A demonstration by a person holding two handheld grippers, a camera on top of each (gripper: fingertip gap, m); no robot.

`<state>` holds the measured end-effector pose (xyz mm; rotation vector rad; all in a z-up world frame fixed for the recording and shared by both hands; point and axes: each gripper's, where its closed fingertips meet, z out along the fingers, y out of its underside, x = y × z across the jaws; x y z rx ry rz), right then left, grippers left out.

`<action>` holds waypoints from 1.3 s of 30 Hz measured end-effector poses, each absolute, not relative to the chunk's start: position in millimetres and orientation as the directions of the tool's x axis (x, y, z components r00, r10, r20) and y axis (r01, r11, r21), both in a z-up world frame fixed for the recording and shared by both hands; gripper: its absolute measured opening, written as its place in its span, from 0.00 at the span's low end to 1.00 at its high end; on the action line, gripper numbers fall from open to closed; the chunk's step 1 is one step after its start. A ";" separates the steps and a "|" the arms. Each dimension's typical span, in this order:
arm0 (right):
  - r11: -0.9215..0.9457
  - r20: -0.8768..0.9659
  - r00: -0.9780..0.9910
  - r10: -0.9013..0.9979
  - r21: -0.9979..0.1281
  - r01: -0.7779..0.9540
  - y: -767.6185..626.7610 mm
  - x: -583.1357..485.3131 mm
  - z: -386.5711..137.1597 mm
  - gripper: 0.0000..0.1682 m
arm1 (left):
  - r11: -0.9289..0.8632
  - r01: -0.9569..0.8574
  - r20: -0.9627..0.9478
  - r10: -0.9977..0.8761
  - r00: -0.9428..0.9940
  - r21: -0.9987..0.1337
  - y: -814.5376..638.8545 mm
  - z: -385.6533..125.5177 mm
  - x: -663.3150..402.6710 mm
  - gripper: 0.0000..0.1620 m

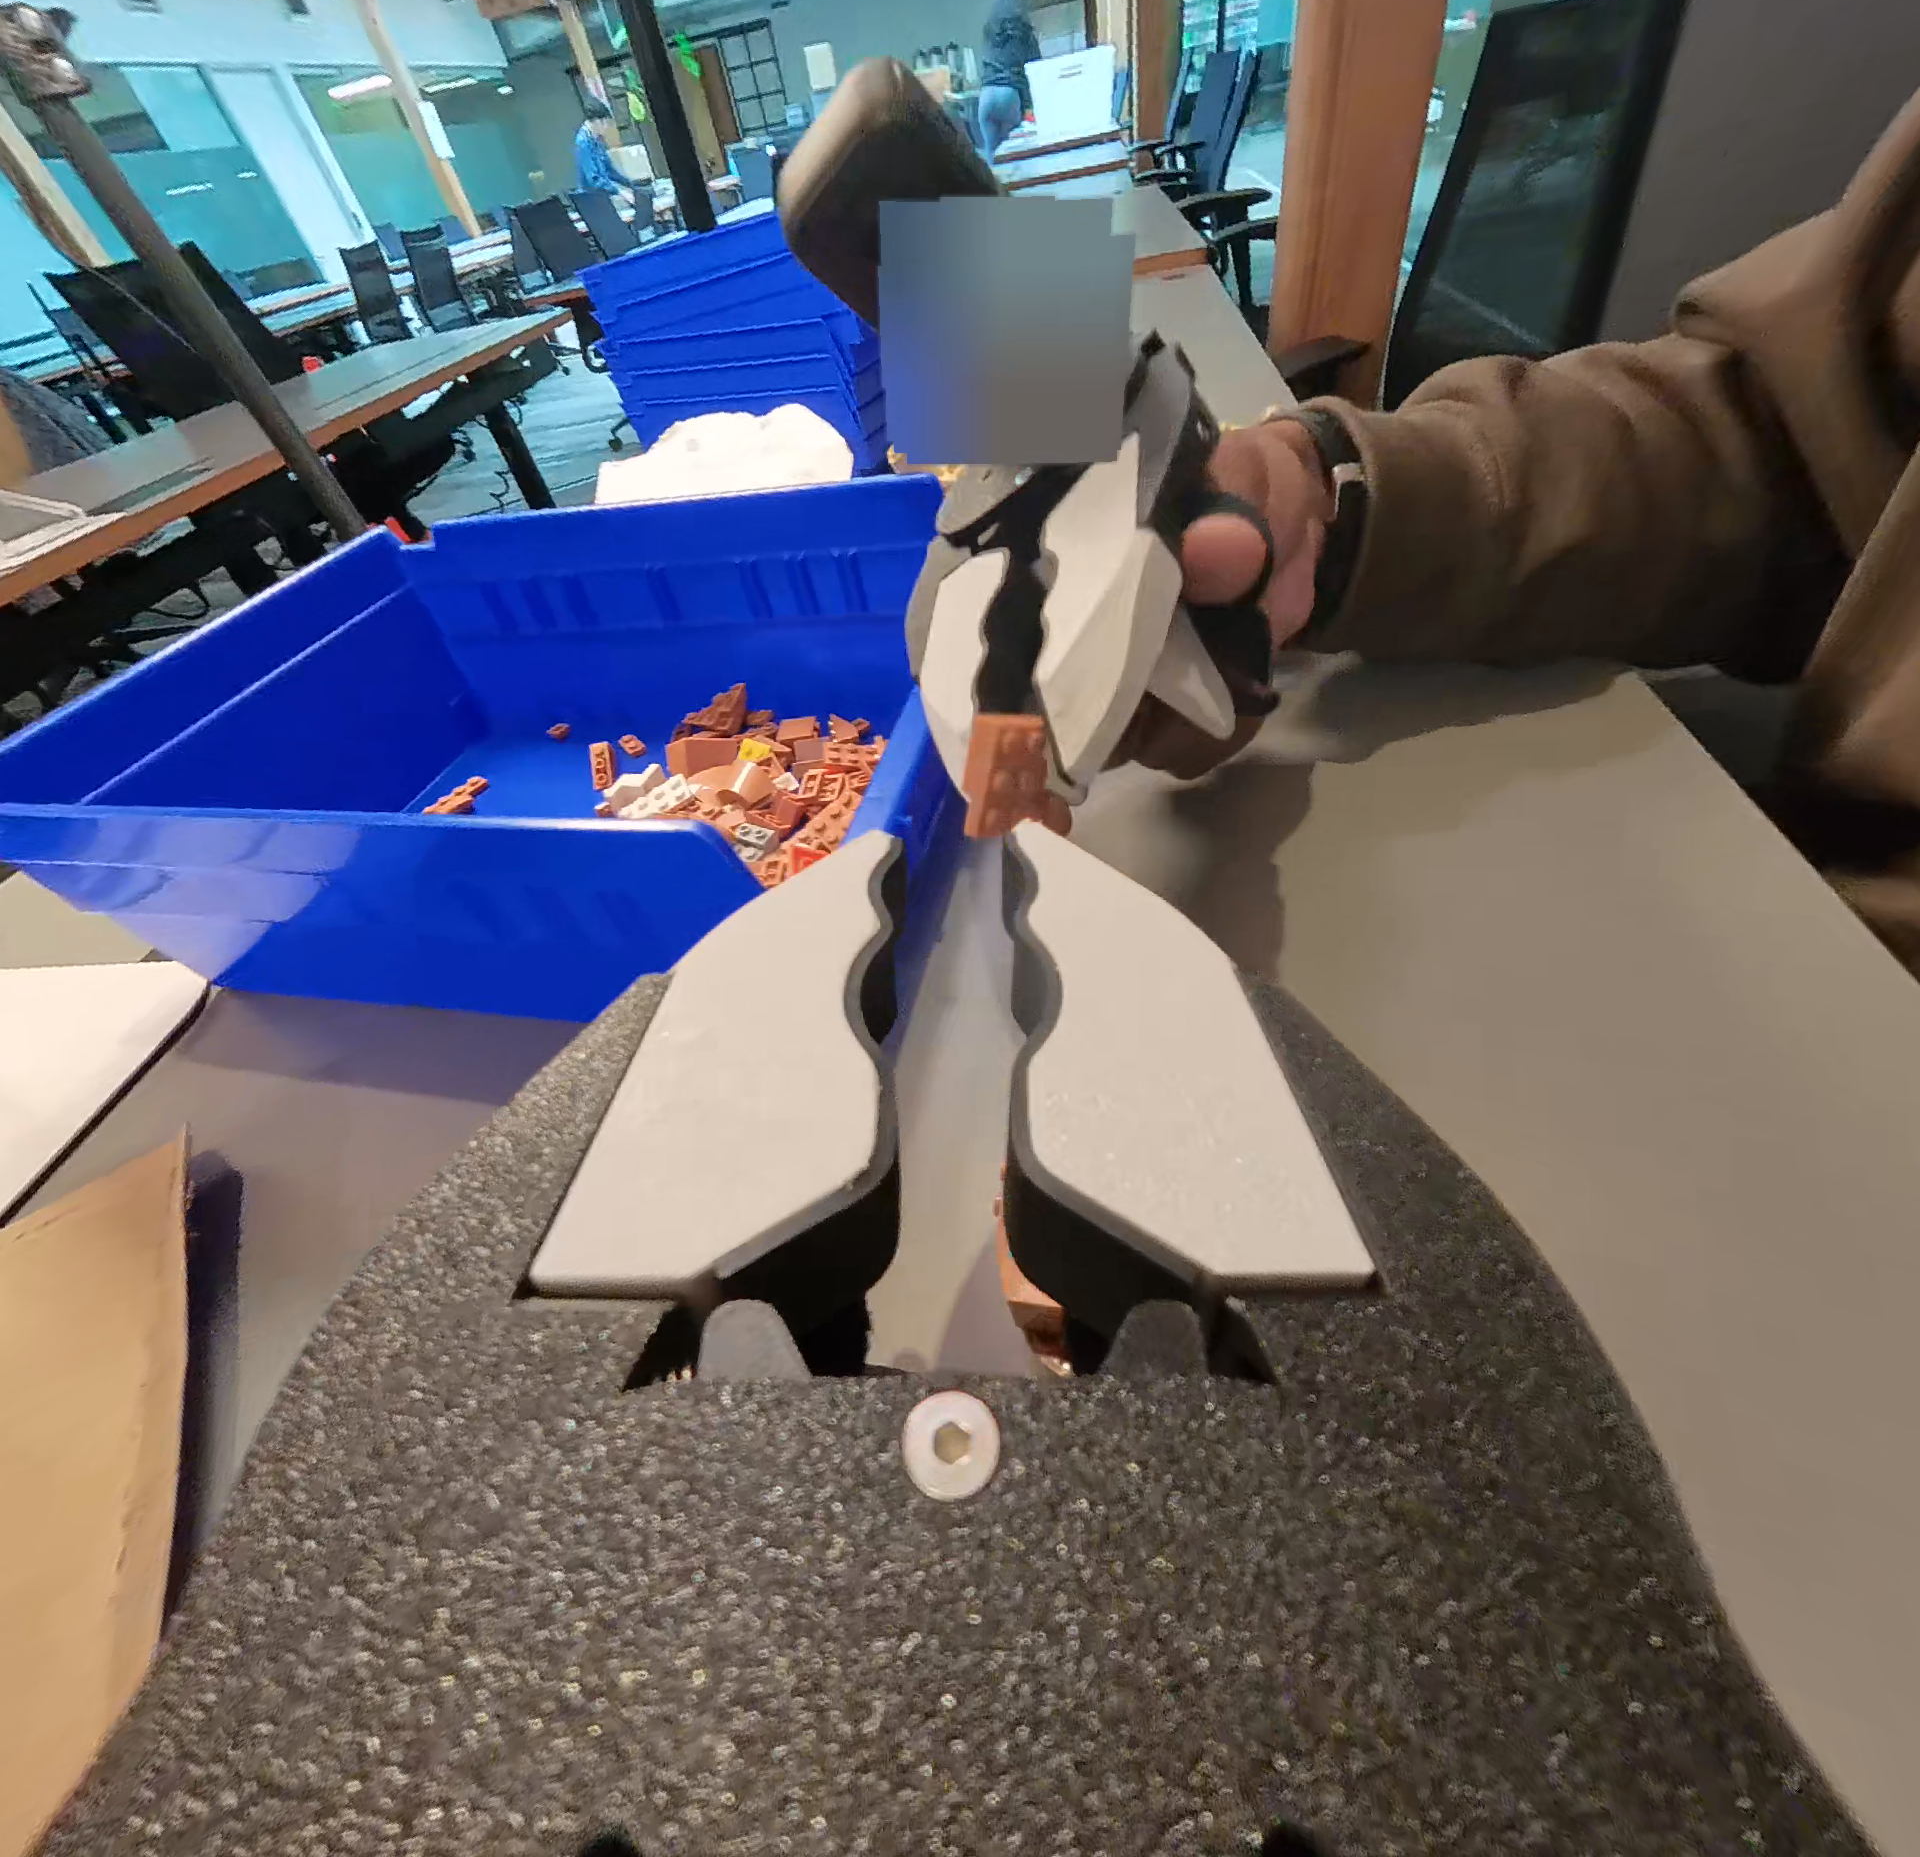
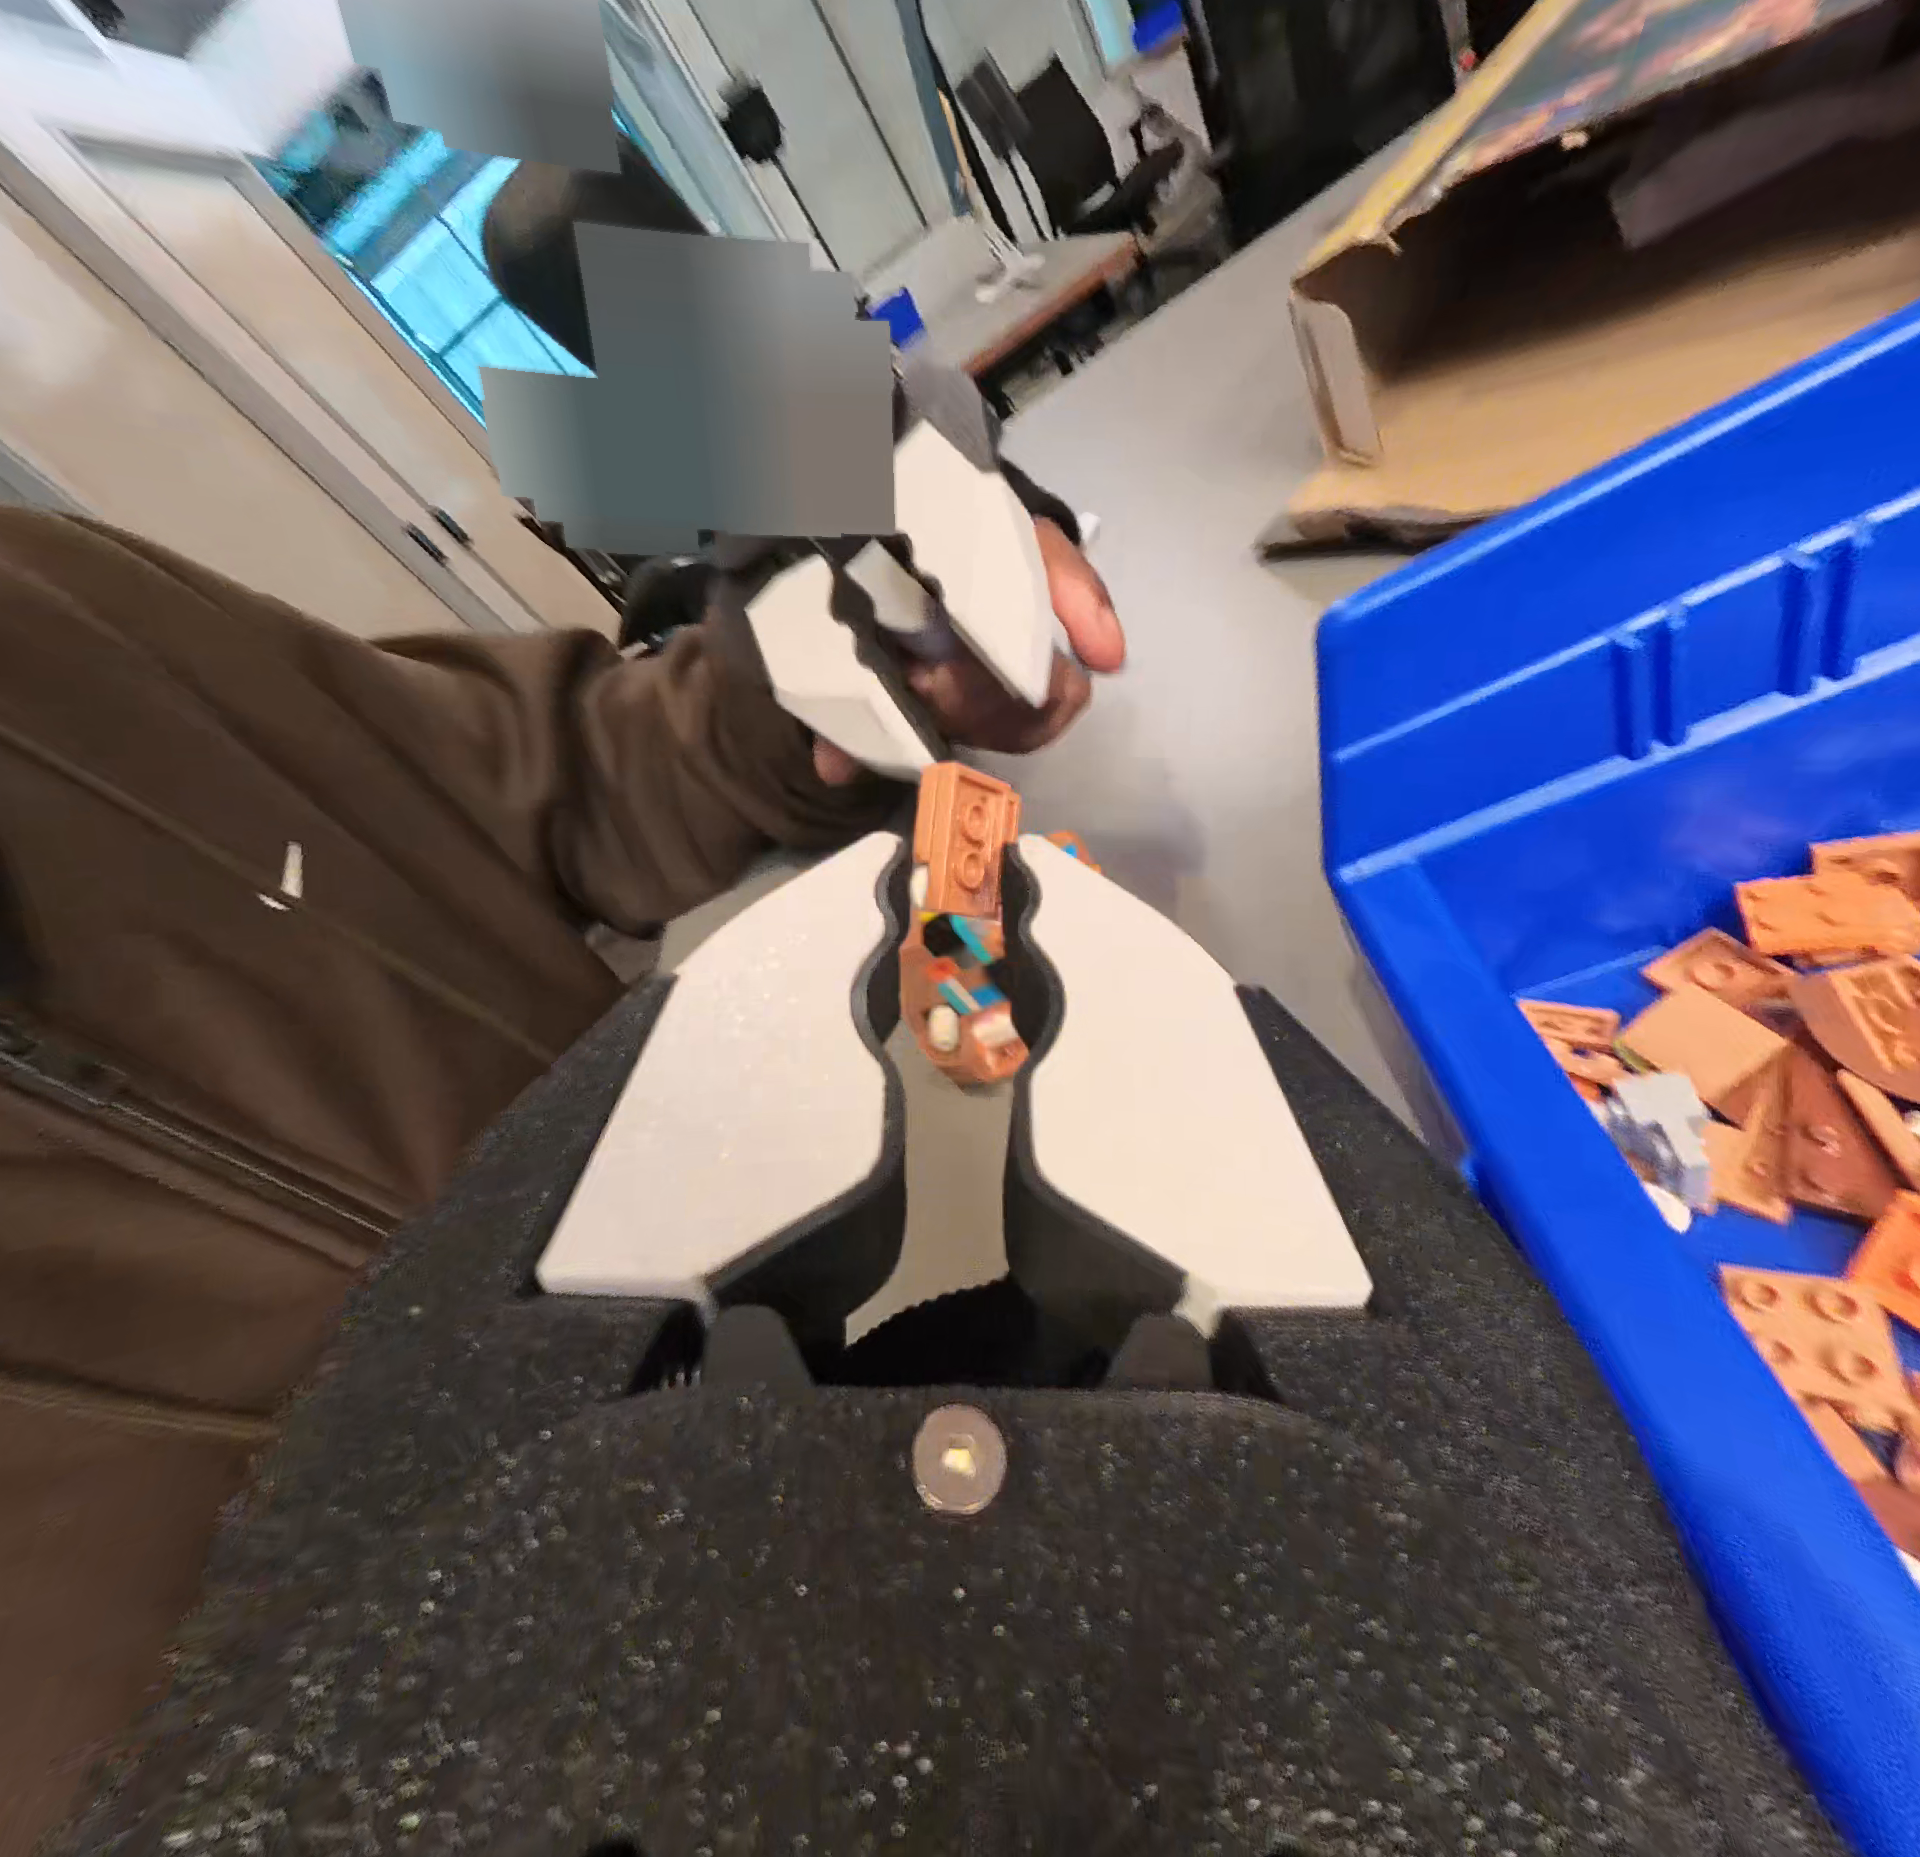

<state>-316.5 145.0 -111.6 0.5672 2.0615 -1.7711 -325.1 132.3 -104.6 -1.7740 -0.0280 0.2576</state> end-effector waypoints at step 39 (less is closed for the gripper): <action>-0.059 -0.561 -0.824 -0.078 -0.823 0.565 136.9 -315.0 -87.3 0.13 | -0.014 0.224 0.224 -0.089 0.970 -0.975 133.9 -87.7 -299.6 0.02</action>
